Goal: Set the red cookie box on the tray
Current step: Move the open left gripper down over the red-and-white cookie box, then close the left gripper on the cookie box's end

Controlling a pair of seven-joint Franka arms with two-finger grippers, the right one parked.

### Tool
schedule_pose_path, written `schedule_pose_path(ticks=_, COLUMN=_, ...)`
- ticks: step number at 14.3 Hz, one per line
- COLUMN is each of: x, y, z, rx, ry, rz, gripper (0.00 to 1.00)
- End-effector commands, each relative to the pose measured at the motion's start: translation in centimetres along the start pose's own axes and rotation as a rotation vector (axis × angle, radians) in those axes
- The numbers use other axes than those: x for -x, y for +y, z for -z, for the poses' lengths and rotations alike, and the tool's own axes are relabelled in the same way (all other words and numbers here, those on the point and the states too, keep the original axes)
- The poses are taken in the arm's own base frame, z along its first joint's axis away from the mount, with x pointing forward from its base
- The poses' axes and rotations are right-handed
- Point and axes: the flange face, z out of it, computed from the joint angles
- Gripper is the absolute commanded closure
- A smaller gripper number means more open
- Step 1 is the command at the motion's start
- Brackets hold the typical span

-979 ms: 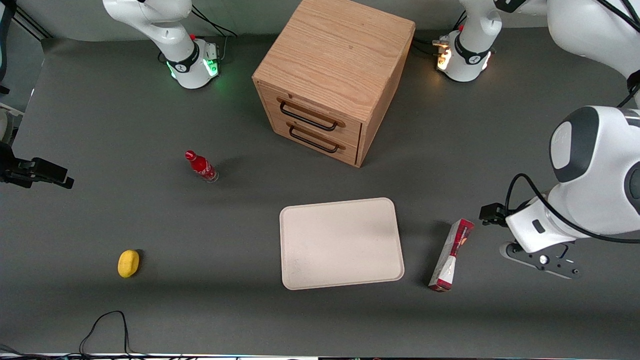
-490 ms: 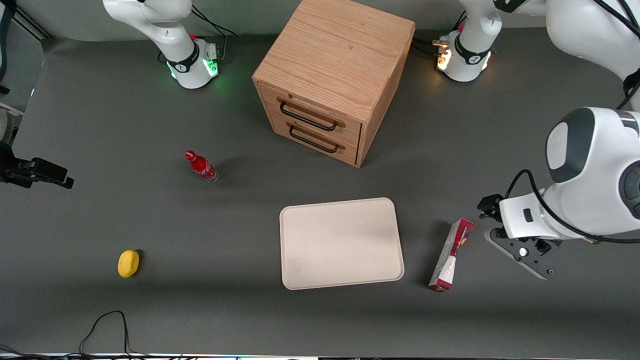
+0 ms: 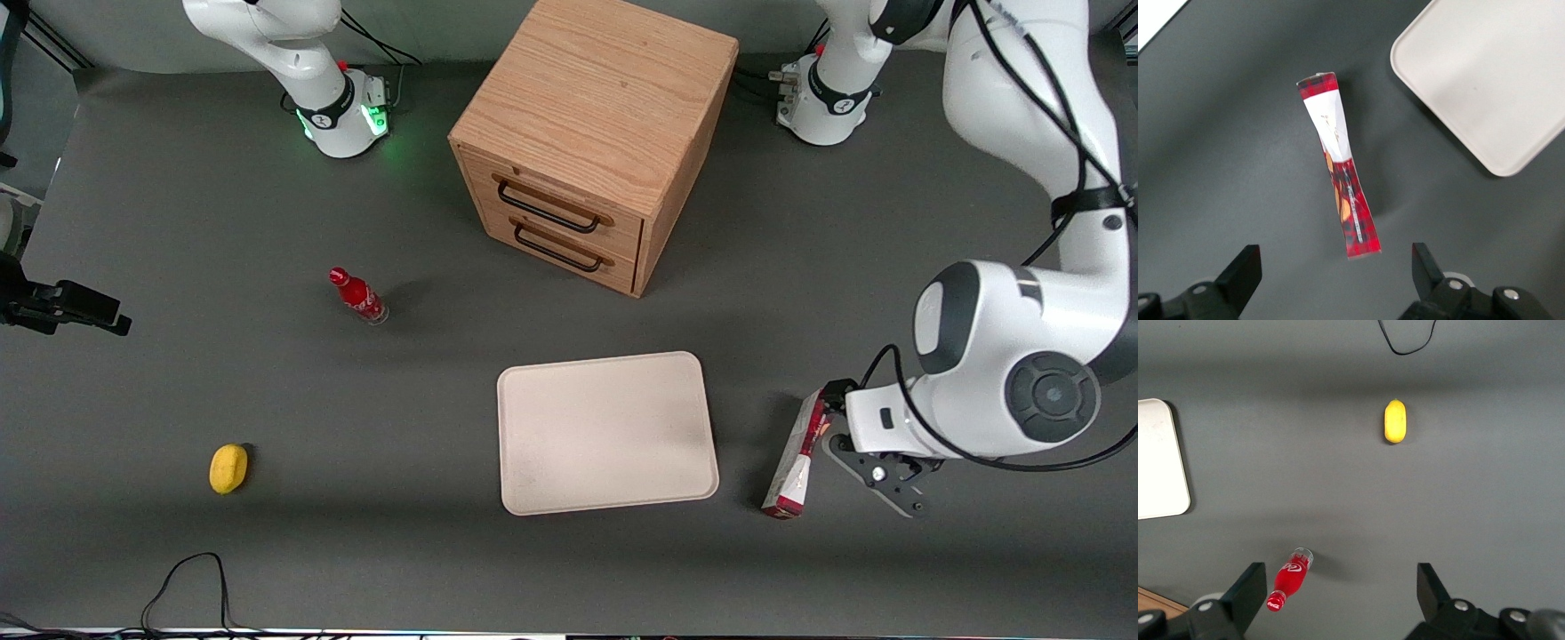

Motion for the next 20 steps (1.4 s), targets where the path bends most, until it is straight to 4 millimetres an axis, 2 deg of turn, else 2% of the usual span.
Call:
schedule_pose_path(ticks=1, x=-1.0, y=-0.6, z=-3.1, rx=-0.012, ry=0.019, rz=-0.022, gripper=0.0)
schedule_pose_path(ticks=3, x=-1.3, y=-0.8, z=-6.3, rx=-0.009, ry=0.015, rz=-0.017, gripper=0.0)
schedule_pose_path(ticks=5, x=-1.9, y=0.0, z=-9.6, rx=-0.006, ry=0.01, rz=-0.022, gripper=0.0)
schedule_pose_path(ticks=8, x=-1.7, y=-0.2, z=-13.8, rx=-0.018, ry=0.029, rz=-0.019, gripper=0.0)
schedule_pose_path(ticks=10, x=-1.8, y=0.3, z=-15.1, rx=-0.013, ry=0.02, rz=-0.022, gripper=0.0)
schedule_pose_path(ticks=12, x=-1.9, y=0.4, z=-15.2, rx=-0.017, ry=0.015, rz=-0.029, gripper=0.0)
schedule_pose_path(ticks=13, x=-1.8, y=0.3, z=-15.5, rx=-0.017, ry=0.012, rz=-0.036, gripper=0.09)
schedule_pose_path(ticks=14, x=-1.8, y=0.3, z=-15.6, rx=-0.02, ry=0.01, rz=-0.041, gripper=0.65)
schedule_pose_path(ticks=15, x=-1.8, y=0.3, z=-15.5, rx=-0.021, ry=0.011, rz=-0.038, gripper=1.0)
schedule_pose_path(ticks=20, x=-1.9, y=0.3, z=-15.8, rx=-0.027, ry=0.004, rz=-0.049, gripper=1.0)
